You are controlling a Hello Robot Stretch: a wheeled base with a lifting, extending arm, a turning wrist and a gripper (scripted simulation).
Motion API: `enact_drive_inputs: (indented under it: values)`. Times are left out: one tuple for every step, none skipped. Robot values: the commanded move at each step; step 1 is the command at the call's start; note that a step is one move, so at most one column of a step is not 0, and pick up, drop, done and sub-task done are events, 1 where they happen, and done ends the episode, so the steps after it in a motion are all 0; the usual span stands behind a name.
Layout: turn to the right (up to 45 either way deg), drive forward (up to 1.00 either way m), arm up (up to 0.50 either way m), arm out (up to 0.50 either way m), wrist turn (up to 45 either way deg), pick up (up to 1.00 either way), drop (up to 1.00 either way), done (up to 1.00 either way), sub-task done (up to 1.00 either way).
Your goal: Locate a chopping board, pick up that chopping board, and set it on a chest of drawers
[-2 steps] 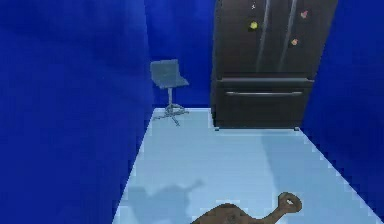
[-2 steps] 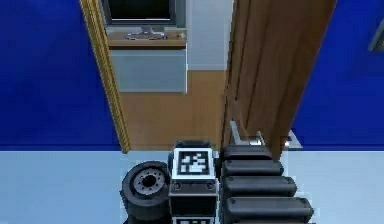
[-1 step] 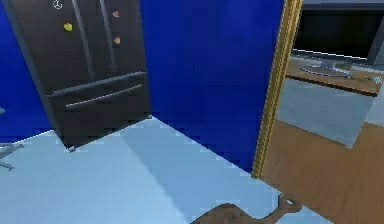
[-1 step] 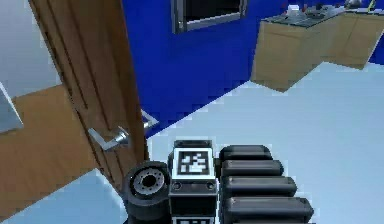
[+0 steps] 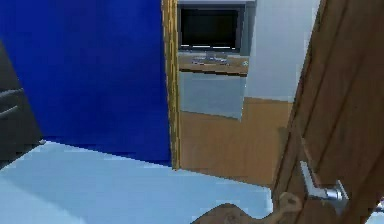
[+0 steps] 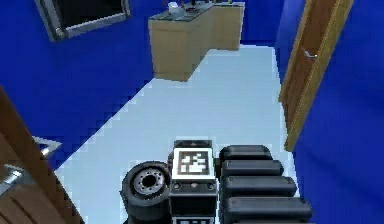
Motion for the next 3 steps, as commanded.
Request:
enact_drive_inputs:
  values:
    - [0.0, 0.40, 0.00, 0.00, 0.0, 0.00, 0.00, 0.00, 0.00]
    - [6.0, 0.00, 0.00, 0.00, 0.0, 0.00, 0.00, 0.00, 0.00]
    - [0.0, 1.00, 0.00, 0.00, 0.0, 0.00, 0.00, 0.00, 0.00]
